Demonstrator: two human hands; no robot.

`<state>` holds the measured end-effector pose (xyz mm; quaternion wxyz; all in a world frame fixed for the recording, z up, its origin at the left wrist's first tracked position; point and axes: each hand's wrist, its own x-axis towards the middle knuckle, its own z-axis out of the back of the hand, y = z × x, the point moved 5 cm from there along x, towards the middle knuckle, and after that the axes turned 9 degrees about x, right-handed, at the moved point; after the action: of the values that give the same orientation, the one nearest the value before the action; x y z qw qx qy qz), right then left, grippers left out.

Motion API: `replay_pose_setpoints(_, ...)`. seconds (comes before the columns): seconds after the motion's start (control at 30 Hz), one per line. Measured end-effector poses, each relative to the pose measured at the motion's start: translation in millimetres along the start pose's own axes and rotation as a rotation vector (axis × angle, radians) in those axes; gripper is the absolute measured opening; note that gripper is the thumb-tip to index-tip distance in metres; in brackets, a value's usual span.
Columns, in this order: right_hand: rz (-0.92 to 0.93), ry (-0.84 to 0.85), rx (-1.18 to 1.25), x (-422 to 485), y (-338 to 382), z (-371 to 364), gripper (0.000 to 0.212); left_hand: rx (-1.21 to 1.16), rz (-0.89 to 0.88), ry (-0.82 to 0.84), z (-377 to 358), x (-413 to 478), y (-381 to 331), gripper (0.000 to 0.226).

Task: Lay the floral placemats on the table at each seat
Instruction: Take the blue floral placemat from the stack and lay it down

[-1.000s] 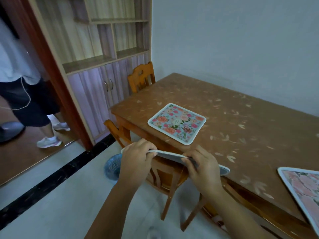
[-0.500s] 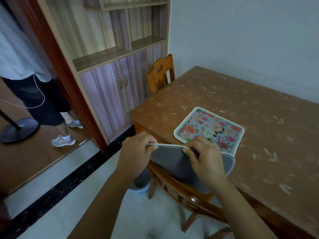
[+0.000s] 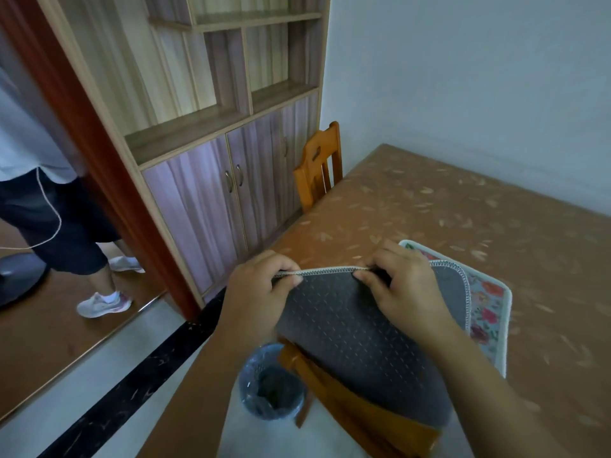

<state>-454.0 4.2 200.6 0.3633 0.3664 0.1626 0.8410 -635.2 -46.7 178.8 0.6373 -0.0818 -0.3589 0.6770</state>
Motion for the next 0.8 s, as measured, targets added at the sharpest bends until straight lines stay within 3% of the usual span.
replay_pose_setpoints(0.23, -0.055, -0.056, -0.008, 58, 25, -75, 0.010, 0.171, -0.133, -0.049, 47, 57, 71, 0.012)
replay_pose_setpoints(0.47, -0.139, -0.076, -0.055, 131, 67, -164, 0.006, 0.097, -0.123, 0.029, 91, 116, 180, 0.008)
replay_pose_setpoints(0.8, -0.219, -0.090, -0.079, 204, 71, -242, 0.005, 0.017, -0.126, 0.062, 103, 179, 272, 0.007)
